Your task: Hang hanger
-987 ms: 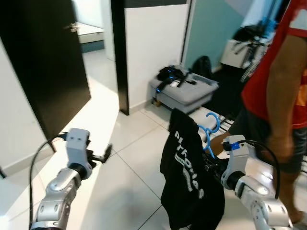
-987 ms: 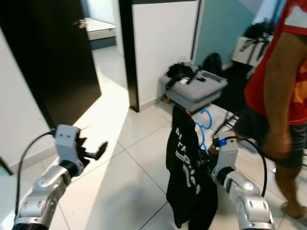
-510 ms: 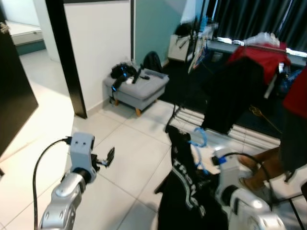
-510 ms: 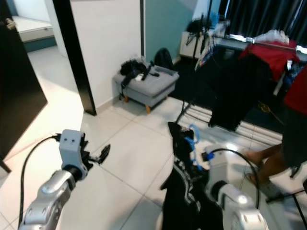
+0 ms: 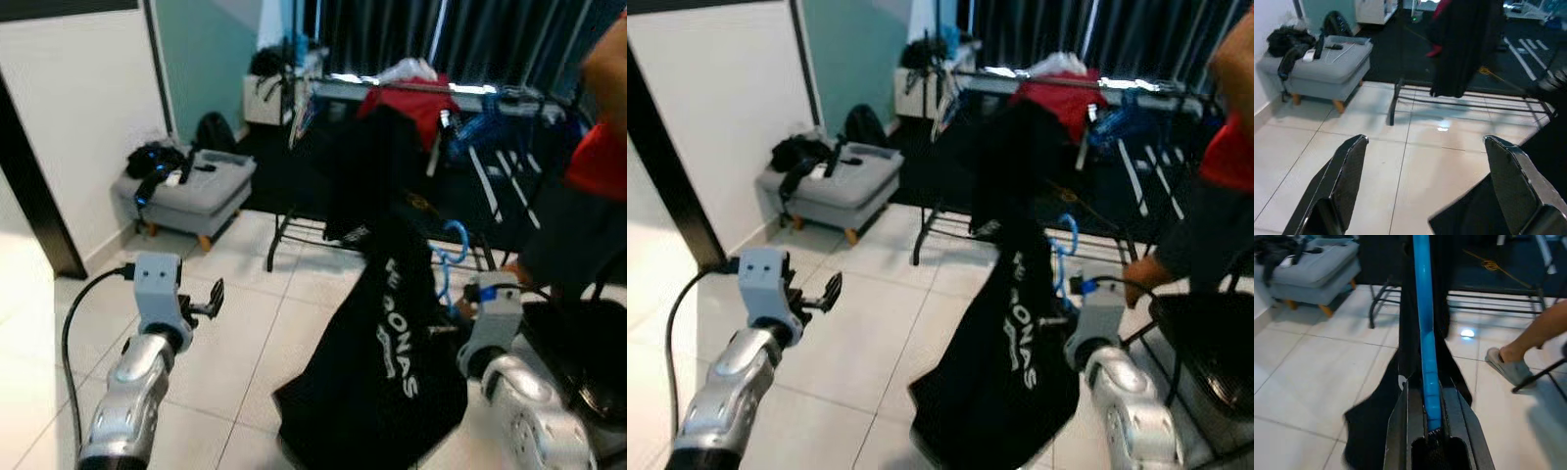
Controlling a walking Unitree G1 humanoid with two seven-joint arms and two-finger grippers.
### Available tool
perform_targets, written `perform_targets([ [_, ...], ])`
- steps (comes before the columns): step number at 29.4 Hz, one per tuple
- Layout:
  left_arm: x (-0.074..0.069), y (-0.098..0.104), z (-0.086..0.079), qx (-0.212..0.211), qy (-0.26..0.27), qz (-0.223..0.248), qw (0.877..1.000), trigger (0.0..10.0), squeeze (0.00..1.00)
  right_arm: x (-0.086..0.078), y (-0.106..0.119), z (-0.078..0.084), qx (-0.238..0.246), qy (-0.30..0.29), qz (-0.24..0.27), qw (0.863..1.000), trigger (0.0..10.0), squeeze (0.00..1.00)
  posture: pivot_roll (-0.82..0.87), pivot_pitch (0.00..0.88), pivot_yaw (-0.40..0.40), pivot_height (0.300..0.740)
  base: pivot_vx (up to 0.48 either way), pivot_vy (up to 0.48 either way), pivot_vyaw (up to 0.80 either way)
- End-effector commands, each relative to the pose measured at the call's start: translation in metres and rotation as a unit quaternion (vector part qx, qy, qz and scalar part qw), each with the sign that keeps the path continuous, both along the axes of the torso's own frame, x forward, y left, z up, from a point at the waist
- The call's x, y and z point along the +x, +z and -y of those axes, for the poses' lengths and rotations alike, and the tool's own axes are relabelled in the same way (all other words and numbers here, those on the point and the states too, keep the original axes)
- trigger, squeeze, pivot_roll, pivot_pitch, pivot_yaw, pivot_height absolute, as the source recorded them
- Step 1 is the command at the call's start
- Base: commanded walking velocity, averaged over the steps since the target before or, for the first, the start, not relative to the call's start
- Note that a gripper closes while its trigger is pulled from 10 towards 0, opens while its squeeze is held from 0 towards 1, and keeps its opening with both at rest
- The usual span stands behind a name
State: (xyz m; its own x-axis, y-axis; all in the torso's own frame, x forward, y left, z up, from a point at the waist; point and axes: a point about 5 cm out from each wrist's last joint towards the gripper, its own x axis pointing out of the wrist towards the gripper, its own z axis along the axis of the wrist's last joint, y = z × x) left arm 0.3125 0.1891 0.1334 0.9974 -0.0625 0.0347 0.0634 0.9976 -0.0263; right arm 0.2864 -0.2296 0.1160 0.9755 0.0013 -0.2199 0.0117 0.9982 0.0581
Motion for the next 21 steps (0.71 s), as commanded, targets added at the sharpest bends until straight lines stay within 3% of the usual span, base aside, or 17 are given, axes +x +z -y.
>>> perform_targets([
  [1, 0.000, -0.002, -0.004, 0.003, 0.005, -0.004, 1.000, 10.0, 0.00, 0.005, 0.010, -0.002, -0.005, -0.003, 0.033, 0.999, 10.0, 0.00, -0.07, 0.000, -0.018, 0.740, 0.292, 0.000, 0.00],
  [10, 0.005, 0.000, 0.001, 0.006, -0.003, 0.002, 1.000, 10.0, 0.00, 0.011, 0.004, 0.000, 0.005, -0.026, 0.035, 0.999, 10.0, 0.00, -0.06, 0.000, -0.024, 0.740, 0.330, 0.000, 0.00],
  [21, 0.006, -0.002, 0.005, 0.017, -0.015, -0.004, 1.000, 10.0, 0.00, 0.016, 0.005, 0.008, 0.004, -0.040, 0.036, 0.999, 10.0, 0.00, -0.05, 0.000, -0.025, 0.740, 0.349, 0.000, -0.71],
])
